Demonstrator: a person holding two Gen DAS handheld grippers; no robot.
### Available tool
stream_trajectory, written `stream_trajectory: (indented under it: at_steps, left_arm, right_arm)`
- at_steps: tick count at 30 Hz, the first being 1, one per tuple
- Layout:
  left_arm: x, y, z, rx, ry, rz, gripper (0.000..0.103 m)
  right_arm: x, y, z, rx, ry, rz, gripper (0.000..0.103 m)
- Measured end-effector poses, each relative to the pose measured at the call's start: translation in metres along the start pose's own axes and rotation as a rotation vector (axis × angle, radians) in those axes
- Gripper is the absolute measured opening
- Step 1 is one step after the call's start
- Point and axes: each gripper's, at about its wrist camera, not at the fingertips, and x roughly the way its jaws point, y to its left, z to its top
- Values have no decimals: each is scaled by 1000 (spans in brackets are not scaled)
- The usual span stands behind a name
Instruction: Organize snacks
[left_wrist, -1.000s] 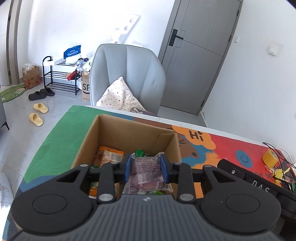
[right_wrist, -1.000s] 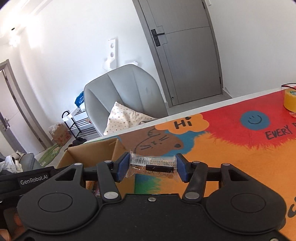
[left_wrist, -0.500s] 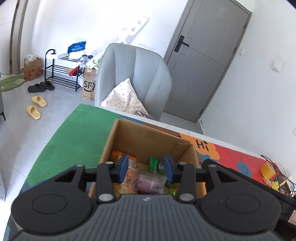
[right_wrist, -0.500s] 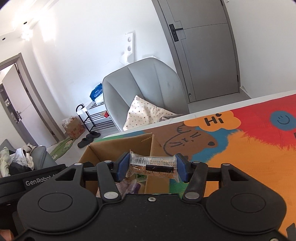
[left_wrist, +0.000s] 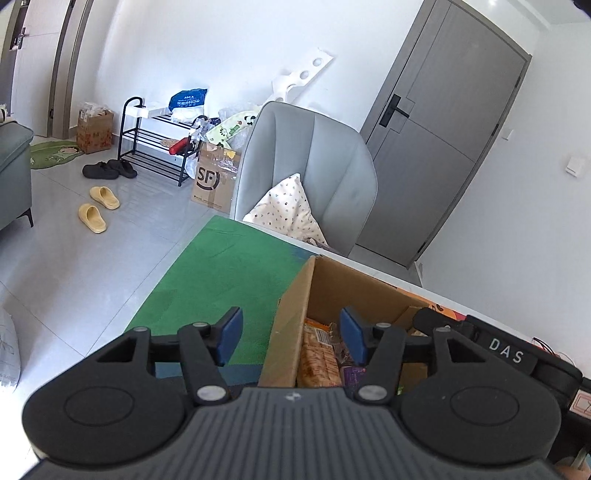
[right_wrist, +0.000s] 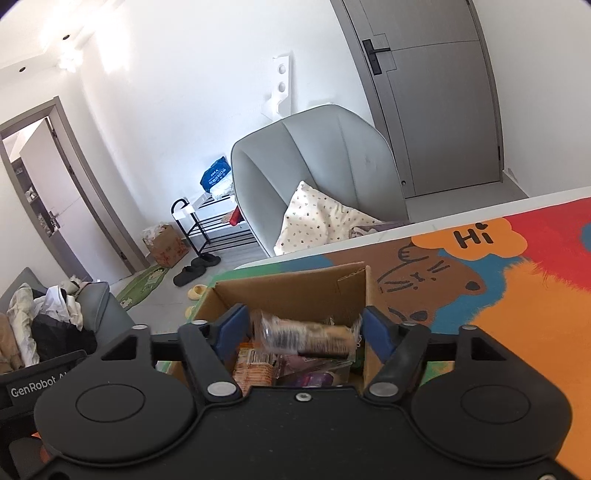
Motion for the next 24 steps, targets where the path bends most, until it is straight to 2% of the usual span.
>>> stream_trajectory:
  at_steps: [4,8,12,20,24]
  left_arm:
    - [-4,1,-3,1,1,-3,61]
    - [-10,-2,-8,16,-17,-3,76]
    - [-16,-8,-16,45,-20,1,83]
    - [-30,-19,-33,72,-19,15,91]
    - [-38,-25,-42,86,-23,11,94]
  right_arm:
    - [-10,-6,-2,29,-5,-11,77]
    - [-25,-19,-8,78,-12,-20,77]
    - [-42,-30,-19,111,-16,-25,79]
    - [-72,-52,-40,168,-31,-56,83]
    - [-90,-55,-47,172,-62,-88,91]
